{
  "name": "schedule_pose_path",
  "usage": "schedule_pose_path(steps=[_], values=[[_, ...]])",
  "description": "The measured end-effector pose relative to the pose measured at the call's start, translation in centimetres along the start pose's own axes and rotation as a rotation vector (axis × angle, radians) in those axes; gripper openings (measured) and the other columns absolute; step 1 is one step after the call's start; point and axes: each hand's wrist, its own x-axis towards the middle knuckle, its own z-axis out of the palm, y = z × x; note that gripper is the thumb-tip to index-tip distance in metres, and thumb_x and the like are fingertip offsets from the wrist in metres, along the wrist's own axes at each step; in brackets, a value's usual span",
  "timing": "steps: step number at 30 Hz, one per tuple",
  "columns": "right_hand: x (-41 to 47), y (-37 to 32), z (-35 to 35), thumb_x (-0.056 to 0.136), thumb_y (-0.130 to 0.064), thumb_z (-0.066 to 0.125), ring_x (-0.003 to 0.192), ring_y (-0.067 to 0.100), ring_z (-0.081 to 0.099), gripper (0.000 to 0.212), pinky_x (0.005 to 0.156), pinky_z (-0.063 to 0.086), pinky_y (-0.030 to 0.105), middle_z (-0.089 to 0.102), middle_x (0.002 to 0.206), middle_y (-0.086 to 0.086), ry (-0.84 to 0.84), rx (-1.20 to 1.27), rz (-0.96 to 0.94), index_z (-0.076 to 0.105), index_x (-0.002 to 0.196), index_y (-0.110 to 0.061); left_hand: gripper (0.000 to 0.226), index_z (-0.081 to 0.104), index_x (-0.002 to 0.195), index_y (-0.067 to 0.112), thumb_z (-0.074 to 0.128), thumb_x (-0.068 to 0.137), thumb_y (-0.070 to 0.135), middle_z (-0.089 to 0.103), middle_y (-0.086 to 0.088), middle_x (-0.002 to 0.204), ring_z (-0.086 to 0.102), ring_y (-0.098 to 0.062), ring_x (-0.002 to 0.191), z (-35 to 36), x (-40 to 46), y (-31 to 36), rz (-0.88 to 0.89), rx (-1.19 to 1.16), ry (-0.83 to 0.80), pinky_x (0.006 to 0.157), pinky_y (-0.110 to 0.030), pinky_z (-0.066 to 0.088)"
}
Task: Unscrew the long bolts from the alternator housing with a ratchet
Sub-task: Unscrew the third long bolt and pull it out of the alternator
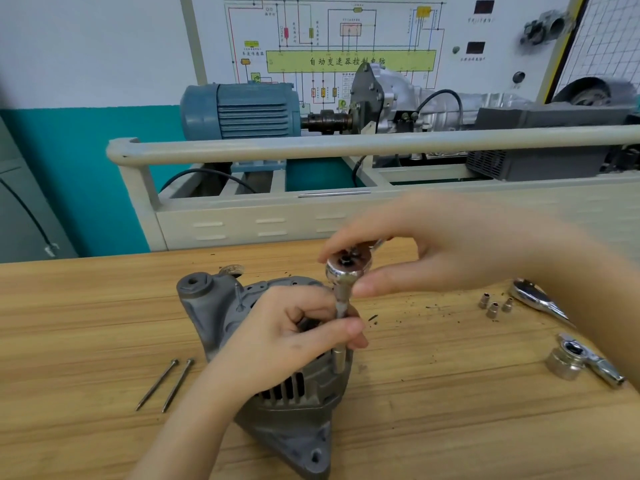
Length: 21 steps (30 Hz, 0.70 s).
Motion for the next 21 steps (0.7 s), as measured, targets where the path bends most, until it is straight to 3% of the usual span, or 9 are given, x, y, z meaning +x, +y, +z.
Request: schedule_pose_path(steps=[3, 5, 10, 12, 14, 16, 18, 21], values=[[0.2, -1.2, 0.0, 0.070, -0.066, 0.039, 0.065, 0.003, 0.055, 0.048, 0.059, 0.044, 0.020, 0.057, 0.063, -0.012, 0.039, -0.210, 0.059, 0.060, 0.085, -0.025, 0.016, 0.072, 0.071, 0.019, 0.062, 0.075, 0.031, 0.072, 0.008, 0.071, 0.068, -0.004, 0.068, 0.1, -0.1, -0.1, 0.002, 0.054, 0.042, 0.064, -0.013, 0.050], [0.3, -1.8, -0.1, 0.069, -0.066, 0.040, 0.062, 0.006, 0.052, 0.049, 0.055, 0.041, 0.021, 0.052, 0.054, -0.008, 0.044, -0.238, 0.060, 0.059, 0.079, -0.022, 0.017, 0.072, 0.068, 0.020, 0.064, 0.071, 0.034, 0.072, 0.009, 0.069, 0.068, -0.005, 0.068, 0.1, -0.1, -0.2, -0.001, 0.075, 0.059, 0.065, -0.017, 0.053], [0.7, -1.9, -0.8, 0.073, -0.061, 0.037, 0.068, 0.009, 0.057, 0.056, 0.067, 0.043, 0.028, 0.066, 0.077, -0.003, -0.078, -0.234, 0.055, 0.066, 0.100, -0.022, 0.014, 0.073, 0.082, 0.028, 0.064, 0.071, 0.032, 0.072, 0.012, 0.086, 0.068, -0.007, 0.082, -0.4, 0.1, 0.1, -0.022, 0.046, -0.039, 0.074, -0.020, 0.053], [0.8, -1.7, -1.0, 0.076, -0.056, 0.041, 0.076, 0.008, 0.058, 0.054, 0.071, 0.043, 0.028, 0.067, 0.083, -0.004, -0.105, -0.164, 0.035, 0.067, 0.102, -0.017, 0.020, 0.072, 0.088, 0.022, 0.062, 0.074, 0.031, 0.072, 0.011, 0.091, 0.066, -0.006, 0.088, -0.5, 0.1, 0.2, -0.031, 0.056, -0.067, 0.077, -0.020, 0.052], [0.8, -1.6, -1.2, 0.079, -0.052, 0.042, 0.081, 0.008, 0.060, 0.052, 0.075, 0.044, 0.028, 0.068, 0.089, -0.002, -0.116, -0.129, 0.018, 0.067, 0.104, -0.013, 0.022, 0.074, 0.085, 0.020, 0.060, 0.075, 0.033, 0.071, 0.005, 0.091, 0.066, -0.008, 0.085, -0.5, 0.1, 0.1, -0.027, 0.075, -0.057, 0.075, -0.021, 0.052], [1.0, -1.6, -1.4, 0.080, -0.047, 0.044, 0.086, 0.009, 0.061, 0.048, 0.077, 0.045, 0.027, 0.069, 0.093, -0.002, -0.120, -0.110, -0.003, 0.066, 0.107, -0.014, 0.025, 0.072, 0.086, 0.018, 0.060, 0.074, 0.036, 0.069, 0.000, 0.089, 0.066, -0.015, 0.081, -0.5, 0.2, 0.1, -0.026, 0.095, -0.031, 0.074, -0.030, 0.054], [1.1, -1.8, -1.3, 0.079, -0.048, 0.045, 0.082, 0.002, 0.060, 0.046, 0.077, 0.045, 0.019, 0.068, 0.091, -0.007, -0.106, -0.128, -0.016, 0.066, 0.105, -0.017, 0.023, 0.071, 0.084, 0.019, 0.062, 0.072, 0.037, 0.068, 0.000, 0.087, 0.065, -0.019, 0.078, -0.4, 0.1, -0.1, -0.024, 0.100, 0.007, 0.075, -0.035, 0.054], [1.0, -1.8, -1.1, 0.069, -0.067, 0.032, 0.063, -0.004, 0.054, 0.051, 0.061, 0.041, 0.011, 0.064, 0.070, -0.009, -0.067, -0.254, 0.055, 0.061, 0.085, -0.027, 0.021, 0.072, 0.070, 0.016, 0.073, 0.072, 0.037, 0.068, 0.000, 0.084, 0.064, -0.015, 0.077, -0.2, 0.1, -0.2, -0.019, 0.125, 0.061, 0.075, -0.030, 0.053]])
